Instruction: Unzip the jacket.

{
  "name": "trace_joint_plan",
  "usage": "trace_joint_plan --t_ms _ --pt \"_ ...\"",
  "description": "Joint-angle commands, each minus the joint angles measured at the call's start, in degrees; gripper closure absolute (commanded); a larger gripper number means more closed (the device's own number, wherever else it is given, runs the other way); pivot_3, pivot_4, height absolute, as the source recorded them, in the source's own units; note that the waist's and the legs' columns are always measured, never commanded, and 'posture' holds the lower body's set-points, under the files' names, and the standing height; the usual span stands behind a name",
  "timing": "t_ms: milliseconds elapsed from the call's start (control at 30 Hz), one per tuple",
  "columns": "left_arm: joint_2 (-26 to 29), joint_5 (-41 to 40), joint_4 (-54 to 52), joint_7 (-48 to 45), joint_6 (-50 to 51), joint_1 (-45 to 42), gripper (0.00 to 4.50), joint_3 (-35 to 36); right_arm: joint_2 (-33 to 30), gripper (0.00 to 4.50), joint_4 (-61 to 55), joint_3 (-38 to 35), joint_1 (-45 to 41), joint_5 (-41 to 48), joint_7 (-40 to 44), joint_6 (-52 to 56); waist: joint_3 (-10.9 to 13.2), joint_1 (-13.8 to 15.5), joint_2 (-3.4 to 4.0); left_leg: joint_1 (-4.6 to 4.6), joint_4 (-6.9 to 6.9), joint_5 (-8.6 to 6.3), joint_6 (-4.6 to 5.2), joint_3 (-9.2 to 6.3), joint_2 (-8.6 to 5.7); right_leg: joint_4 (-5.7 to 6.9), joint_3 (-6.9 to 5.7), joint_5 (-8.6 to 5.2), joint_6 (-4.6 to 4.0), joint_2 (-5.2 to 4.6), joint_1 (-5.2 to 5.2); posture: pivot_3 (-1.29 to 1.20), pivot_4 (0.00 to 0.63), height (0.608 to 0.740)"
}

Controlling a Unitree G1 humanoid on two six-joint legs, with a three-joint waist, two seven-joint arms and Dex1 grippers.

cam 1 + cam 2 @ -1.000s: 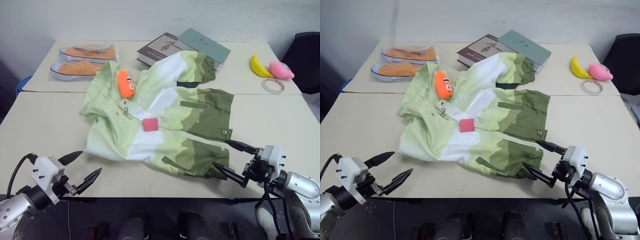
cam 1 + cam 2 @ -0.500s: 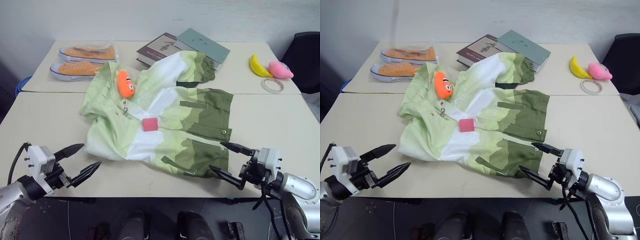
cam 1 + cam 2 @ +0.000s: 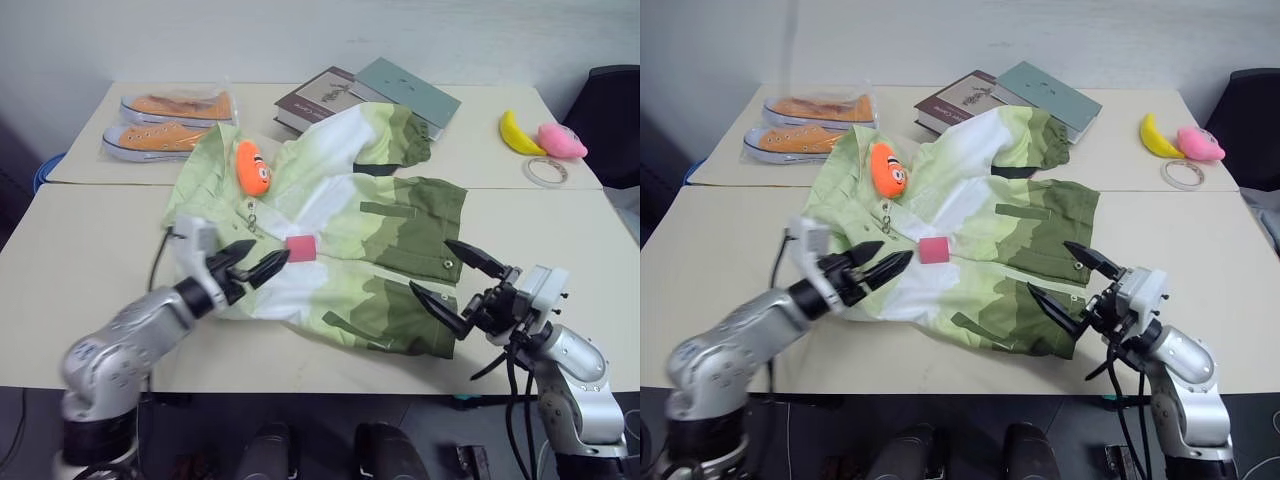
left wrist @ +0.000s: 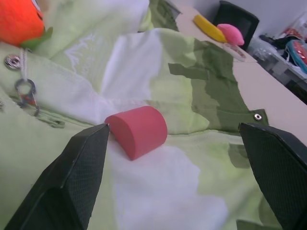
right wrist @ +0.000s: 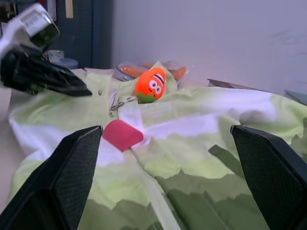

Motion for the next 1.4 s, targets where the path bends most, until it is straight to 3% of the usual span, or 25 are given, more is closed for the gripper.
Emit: trace_joint_plan --t_ms 33,233,367,467,667,833,933,1000,1133,1200,1367,1400 --pt "-7.2 7.7 5.2 7.3 -4.0 -3.9 0.00 -3.1 0.9 0.01 -1.8 1.0 0.0 -0.2 -0.8 -1.0 0.0 0.4 -0.01 -0.02 0.00 0.02 0.01 0.02 -0.01 -0.02 0.00 0.00 0.00 0.03 -0.01 0.00 0.150 0.740" --pt "-12.9 18.0 16.8 7.0 -8.7 -8.5 0.00 -8.5 2.2 0.01 -0.4 1.8 1.1 -1.6 -1.3 -3.0 0.0 1.0 -0.07 -0.04 0.03 0.14 0.01 0.16 0.00 -0.05 0.07 0.00 0.01 0.29 -0.07 0.00 0.150 0.740" --pt "-12.4 21.5 25.3 2.3 -8.8 -12.8 0.00 -10.3 2.6 0.01 1.4 2.2 1.8 -2.1 -0.4 -4.8 0.0 1.3 -0.12 -0.02 0.07 0.28 -0.03 0.11 -0.01 -0.10 0.06 -0.01 0.01 0.26 -0.07 0.00 0.150 0.740" --pt "-12.0 25.0 28.4 -0.2 -10.5 -13.7 0.61 -11.8 2.5 0.00 2.9 1.9 2.3 -1.9 0.5 -5.7 0.0 1.1 -0.12 0.03 0.04 0.29 -0.04 0.15 -0.02 -0.08 0.09 0.00 0.01 0.19 -0.06 0.00 0.150 0.740" --pt "-12.6 27.6 27.7 -4.0 -12.5 -13.0 2.25 -12.2 1.3 0.00 4.7 1.6 4.5 -1.6 3.2 -6.9 0.0 1.1 -0.12 0.06 -0.01 0.29 -0.05 0.12 -0.01 -0.05 0.04 -0.01 0.01 -0.02 -0.03 0.00 0.150 0.740" --pt "-12.4 22.1 20.2 -10.9 -19.6 -10.9 2.79 -4.9 1.6 0.00 4.3 1.7 4.6 -1.6 3.1 -6.9 0.0 1.0 -0.12 0.04 -0.01 0.29 -0.06 0.11 0.02 -0.05 0.05 0.00 0.01 -0.03 -0.05 0.00 0.150 0.740" --pt "-5.9 5.8 8.5 -22.0 -17.4 -8.0 2.86 7.3 -0.9 0.00 -0.1 4.9 4.9 -0.9 7.0 -4.9 0.1 0.1 -0.20 -0.08 -0.02 0.31 -0.13 0.13 0.11 -0.02 0.03 -0.01 0.01 -0.01 -0.17 0.00 0.150 0.740" --pt "-1.3 1.7 6.2 -24.1 -15.6 -6.0 2.86 12.0 -2.0 0.00 -2.3 6.1 4.9 0.1 8.1 -3.6 0.1 -0.6 -0.17 -0.09 -0.08 0.34 -0.24 0.08 0.18 -0.01 -0.02 -0.03 -0.04 0.03 -0.22 0.00 0.150 0.740" --pt "21.5 7.5 13.1 -36.8 -16.1 6.7 2.86 23.8 -6.0 0.00 -3.5 10.0 3.6 0.7 14.7 -2.1 0.1 -1.7 -0.14 0.26 -0.33 0.32 -0.34 0.05 0.18 0.01 0.11 -0.08 -0.12 0.20 -0.10 0.00 0.150 0.740" --pt "28.1 11.0 22.9 -39.2 -20.3 10.7 2.86 29.3 -6.1 0.00 -2.5 10.6 2.4 0.7 15.4 -2.2 0.1 -1.7 -0.22 0.22 -0.42 0.32 -0.34 0.00 0.16 0.00 0.08 -0.11 -0.16 0.18 -0.16 0.00 0.150 0.740" --pt "33.3 16.7 41.4 -39.5 -27.8 13.2 2.86 34.0 -6.0 0.00 0.1 11.2 -0.3 0.0 16.3 -2.3 0.2 -0.1 -0.41 0.13 -0.40 0.06 -0.34 -0.08 0.02 -0.09 0.07 -0.12 -0.18 -0.17 -0.29 0.00 0.150 0.740" --pt "33.2 16.7 43.6 -40.4 -27.2 13.9 2.57 33.9 -5.9 0.00 0.6 11.1 -0.7 -0.2 16.2 -2.2 0.2 0.1 -0.42 0.13 -0.40 -0.01 -0.42 -0.11 -0.02 -0.09 0.05 -0.12 -0.19 -0.25 -0.29 0.00 0.150 0.740"
